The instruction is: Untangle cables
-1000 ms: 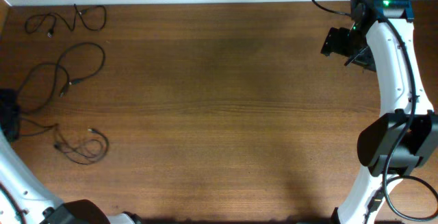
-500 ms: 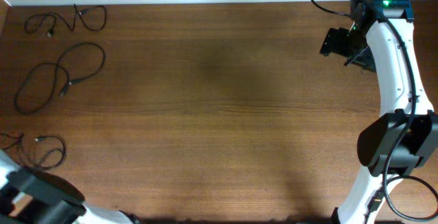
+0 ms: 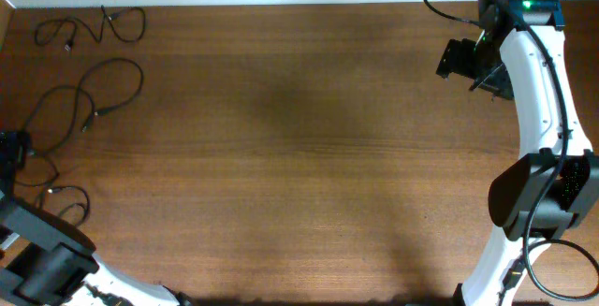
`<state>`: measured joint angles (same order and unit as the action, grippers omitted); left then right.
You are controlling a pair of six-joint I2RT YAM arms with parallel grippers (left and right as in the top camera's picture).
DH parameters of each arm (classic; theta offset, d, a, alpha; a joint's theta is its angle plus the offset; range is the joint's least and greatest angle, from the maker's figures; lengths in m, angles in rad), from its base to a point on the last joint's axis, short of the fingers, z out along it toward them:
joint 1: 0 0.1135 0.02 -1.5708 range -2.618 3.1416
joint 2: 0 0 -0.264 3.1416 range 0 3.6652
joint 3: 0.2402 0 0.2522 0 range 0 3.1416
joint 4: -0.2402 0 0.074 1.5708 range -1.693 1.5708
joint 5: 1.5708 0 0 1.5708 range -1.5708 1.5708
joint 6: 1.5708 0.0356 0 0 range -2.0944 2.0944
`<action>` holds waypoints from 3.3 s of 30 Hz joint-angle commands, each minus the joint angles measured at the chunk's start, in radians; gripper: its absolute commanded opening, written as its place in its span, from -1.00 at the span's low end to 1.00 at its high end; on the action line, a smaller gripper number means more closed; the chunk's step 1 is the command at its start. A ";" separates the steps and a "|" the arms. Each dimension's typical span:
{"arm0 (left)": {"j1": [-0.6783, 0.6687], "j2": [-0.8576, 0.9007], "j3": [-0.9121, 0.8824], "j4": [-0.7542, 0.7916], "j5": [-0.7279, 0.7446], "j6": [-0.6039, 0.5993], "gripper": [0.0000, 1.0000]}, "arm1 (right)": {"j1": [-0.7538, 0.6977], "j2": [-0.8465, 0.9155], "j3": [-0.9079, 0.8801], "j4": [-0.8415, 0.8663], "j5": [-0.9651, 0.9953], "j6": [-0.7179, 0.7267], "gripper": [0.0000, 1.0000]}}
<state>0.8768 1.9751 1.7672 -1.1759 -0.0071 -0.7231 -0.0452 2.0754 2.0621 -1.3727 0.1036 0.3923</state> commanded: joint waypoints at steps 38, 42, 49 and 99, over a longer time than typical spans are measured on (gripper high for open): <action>-0.655 -0.129 0.011 -0.068 0.481 0.650 0.99 | 0.023 -0.021 -0.009 -0.161 -0.179 0.004 0.97; -0.656 -0.325 0.011 -0.093 0.478 0.650 0.99 | 0.026 -0.103 -0.009 -0.236 -0.179 0.004 0.97; -0.661 -0.635 0.010 -0.209 0.391 0.650 0.98 | 0.148 -0.398 -0.009 -0.315 -0.079 -0.011 0.98; -0.724 -0.757 -0.006 -0.270 0.358 0.694 0.98 | 0.174 -1.436 -1.035 0.211 -0.107 -0.245 0.97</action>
<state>0.1570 1.2175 1.7641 -1.4479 0.3576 -0.0448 0.1612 0.7460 1.1576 -1.2663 0.0620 0.2420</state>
